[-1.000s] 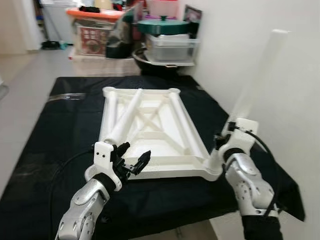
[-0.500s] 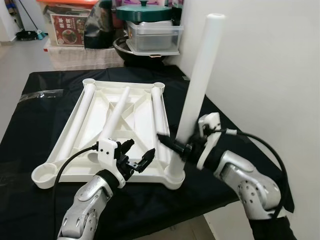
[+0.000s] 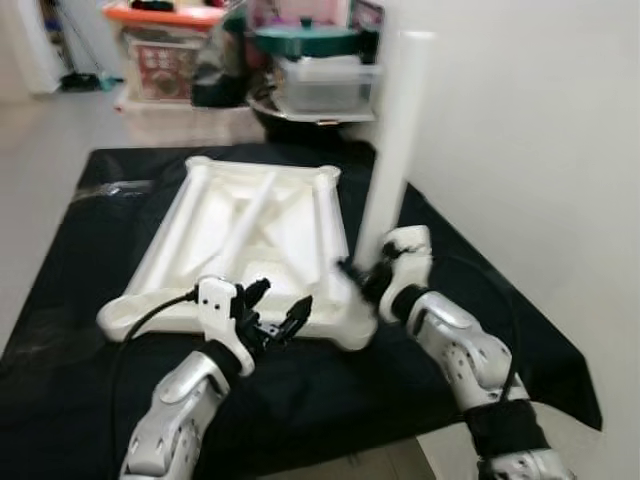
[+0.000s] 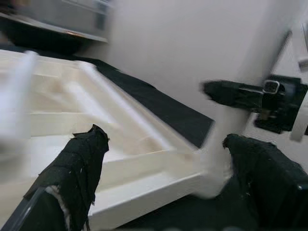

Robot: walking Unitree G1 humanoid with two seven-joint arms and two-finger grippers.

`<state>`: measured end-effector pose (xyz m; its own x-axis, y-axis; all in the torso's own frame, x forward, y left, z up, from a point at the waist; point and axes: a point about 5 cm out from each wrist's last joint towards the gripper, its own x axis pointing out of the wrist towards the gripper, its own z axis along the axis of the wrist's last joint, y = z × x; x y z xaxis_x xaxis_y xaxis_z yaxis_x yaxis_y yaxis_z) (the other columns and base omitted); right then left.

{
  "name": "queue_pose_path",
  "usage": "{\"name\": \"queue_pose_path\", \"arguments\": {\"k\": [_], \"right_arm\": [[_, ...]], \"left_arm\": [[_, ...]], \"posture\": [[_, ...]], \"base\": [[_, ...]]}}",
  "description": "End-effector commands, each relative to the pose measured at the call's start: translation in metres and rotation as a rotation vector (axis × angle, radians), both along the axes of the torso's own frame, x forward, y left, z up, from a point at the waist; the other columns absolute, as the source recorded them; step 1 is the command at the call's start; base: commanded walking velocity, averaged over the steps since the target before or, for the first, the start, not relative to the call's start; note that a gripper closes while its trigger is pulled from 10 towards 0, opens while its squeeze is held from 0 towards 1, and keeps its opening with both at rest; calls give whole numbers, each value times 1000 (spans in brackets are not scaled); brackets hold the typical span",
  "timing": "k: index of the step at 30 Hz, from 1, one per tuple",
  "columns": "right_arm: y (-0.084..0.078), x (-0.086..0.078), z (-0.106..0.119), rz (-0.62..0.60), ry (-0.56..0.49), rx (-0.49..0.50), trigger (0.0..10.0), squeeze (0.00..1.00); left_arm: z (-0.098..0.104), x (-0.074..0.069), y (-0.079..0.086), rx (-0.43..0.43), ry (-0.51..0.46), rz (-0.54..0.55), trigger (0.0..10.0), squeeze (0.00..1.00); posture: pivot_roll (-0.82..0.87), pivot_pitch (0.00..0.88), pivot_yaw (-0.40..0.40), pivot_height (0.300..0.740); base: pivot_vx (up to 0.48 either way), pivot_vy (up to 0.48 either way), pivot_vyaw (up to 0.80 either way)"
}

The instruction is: Building children table

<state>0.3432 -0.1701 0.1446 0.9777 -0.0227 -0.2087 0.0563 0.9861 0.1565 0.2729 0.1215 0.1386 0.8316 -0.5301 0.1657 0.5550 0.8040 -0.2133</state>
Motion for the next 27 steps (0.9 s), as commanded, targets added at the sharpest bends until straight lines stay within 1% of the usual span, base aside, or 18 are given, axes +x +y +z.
{"name": "queue_pose_path", "arguments": {"k": [1,2,3,4,8,9,11,14,15,16,17,19,21,22,23,24,25,27], "right_arm": [[-35,-24,-49,-277,250,-49,0,0],[-30,-27,-48,-261,252,-42,6941,0],[-30,-27,-48,-261,252,-42,6941,0],[-7,-28,-36,-137,174,20,10000,0],[14,-27,-18,11,48,54,10000,0],[14,-25,-12,22,7,72,10000,1000],[14,-22,-5,36,-43,92,10000,1000],[23,-12,13,171,-97,165,10000,1000],[29,-11,21,278,-122,204,10000,0],[29,-11,21,278,-122,204,10000,0],[34,-11,27,346,-138,230,10000,0],[34,-11,27,346,-138,230,10000,0],[42,-25,42,609,-223,235,10000,0],[42,-25,42,609,-223,235,10000,0],[47,-35,42,749,-238,209,10000,0],[47,-35,42,749,-238,209,10000,0],[52,-44,37,874,-227,176,10000,0],[55,-49,33,941,-212,156,10000,0]], "left_arm": [[-1,0,0,-3,8,-2,10000,0],[0,0,-1,-3,8,-4,10000,0],[0,0,-1,-3,8,-4,10000,0],[-1,-1,-1,1,6,-7,10000,0],[0,2,-1,-9,9,-17,10000,0],[0,1,-2,-3,7,-21,10000,0],[-1,1,-4,3,4,-21,10000,0],[-1,3,0,-10,6,-6,10000,0],[0,3,-2,-9,5,-9,10000,0],[0,3,-2,-9,5,-9,10000,0],[0,2,-3,-7,3,-12,10000,0],[0,2,-3,-7,3,-12,10000,0],[0,3,-2,-9,3,-7,10000,0],[0,3,-2,-9,3,-7,10000,0],[0,3,-3,-9,3,-11,10000,0],[0,3,-3,-9,3,-11,10000,0],[-1,2,-3,-7,3,-9,10000,0],[-1,2,-3,-5,2,-9,10000,0]], "posture": [[56,0,-113,740],[49,0,-108,740],[49,0,-108,740],[49,0,-108,740],[39,0,-105,740],[36,0,-103,740],[37,0,-108,740],[40,0,-113,740],[36,0,-111,740],[36,0,-111,740],[36,0,-111,740],[36,0,-111,740],[38,0,-116,740],[38,0,-116,740],[43,0,-117,740],[43,0,-117,740],[45,0,-118,740],[47,0,-120,740]], "base": [[0,0,0],[0,0,0],[0,0,0],[0,0,0],[0,0,0],[0,0,0],[0,0,0],[0,0,0],[0,0,0],[0,0,0],[0,0,0],[0,0,0],[0,0,0],[0,0,0],[0,0,0],[0,0,0],[0,0,0],[0,0,0]]}}
